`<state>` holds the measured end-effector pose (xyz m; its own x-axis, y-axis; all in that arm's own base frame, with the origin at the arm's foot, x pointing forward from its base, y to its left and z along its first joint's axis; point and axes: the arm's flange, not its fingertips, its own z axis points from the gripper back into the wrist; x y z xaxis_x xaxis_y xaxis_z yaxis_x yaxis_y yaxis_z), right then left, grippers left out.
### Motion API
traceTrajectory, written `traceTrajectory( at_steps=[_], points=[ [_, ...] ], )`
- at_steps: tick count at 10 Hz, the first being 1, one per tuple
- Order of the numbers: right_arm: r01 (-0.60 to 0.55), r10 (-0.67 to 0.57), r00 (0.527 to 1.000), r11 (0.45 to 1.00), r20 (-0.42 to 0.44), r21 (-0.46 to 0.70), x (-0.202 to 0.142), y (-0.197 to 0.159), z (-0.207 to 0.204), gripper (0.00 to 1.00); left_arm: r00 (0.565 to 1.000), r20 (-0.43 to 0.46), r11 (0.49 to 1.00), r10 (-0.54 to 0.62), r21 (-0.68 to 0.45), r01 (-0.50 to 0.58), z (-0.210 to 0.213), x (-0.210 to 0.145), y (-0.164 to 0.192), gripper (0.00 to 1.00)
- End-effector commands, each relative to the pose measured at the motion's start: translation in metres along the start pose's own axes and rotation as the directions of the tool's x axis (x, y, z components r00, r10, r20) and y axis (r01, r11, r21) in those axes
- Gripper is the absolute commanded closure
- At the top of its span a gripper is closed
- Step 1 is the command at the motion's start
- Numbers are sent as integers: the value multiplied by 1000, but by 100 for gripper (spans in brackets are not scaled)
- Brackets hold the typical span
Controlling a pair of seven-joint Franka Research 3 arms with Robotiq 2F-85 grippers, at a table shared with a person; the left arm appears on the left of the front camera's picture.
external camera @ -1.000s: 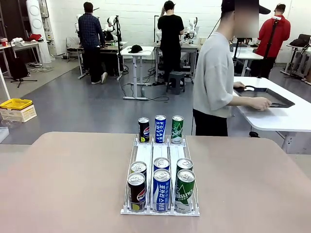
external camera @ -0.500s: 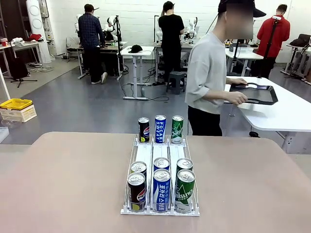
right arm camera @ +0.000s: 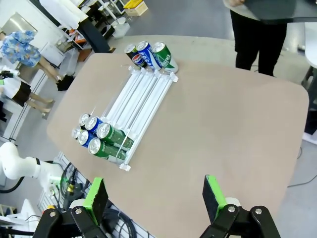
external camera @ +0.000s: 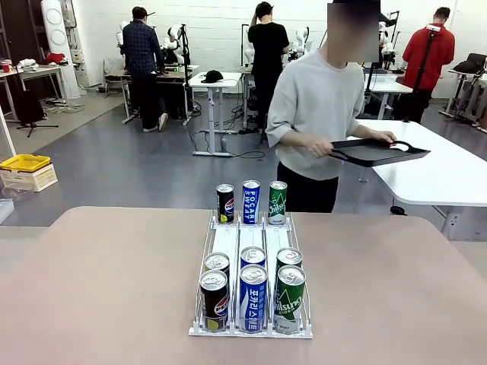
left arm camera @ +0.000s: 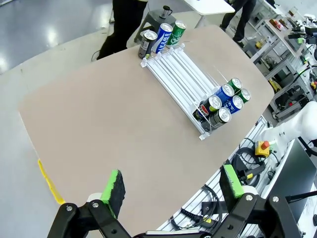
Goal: Retrieve and hand over the desired beverage to the person.
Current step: Pick up a can of the same type that the person held from the Automatic Can Dispenser.
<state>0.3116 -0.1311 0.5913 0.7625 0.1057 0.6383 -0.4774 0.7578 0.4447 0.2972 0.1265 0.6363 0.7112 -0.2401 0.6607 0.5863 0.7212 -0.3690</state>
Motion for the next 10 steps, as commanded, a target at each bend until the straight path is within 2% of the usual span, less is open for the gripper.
traceTrajectory(
  at_steps=[1,10],
  points=[
    [-10,10,1000,1000,10,27,2,-2,-1,0,1000,12,1000,-22,-20,22,2,1,1,0],
    [-10,10,1000,1000,10,27,2,-2,-1,0,1000,12,1000,-22,-20,22,2,1,1,0]
  ],
)
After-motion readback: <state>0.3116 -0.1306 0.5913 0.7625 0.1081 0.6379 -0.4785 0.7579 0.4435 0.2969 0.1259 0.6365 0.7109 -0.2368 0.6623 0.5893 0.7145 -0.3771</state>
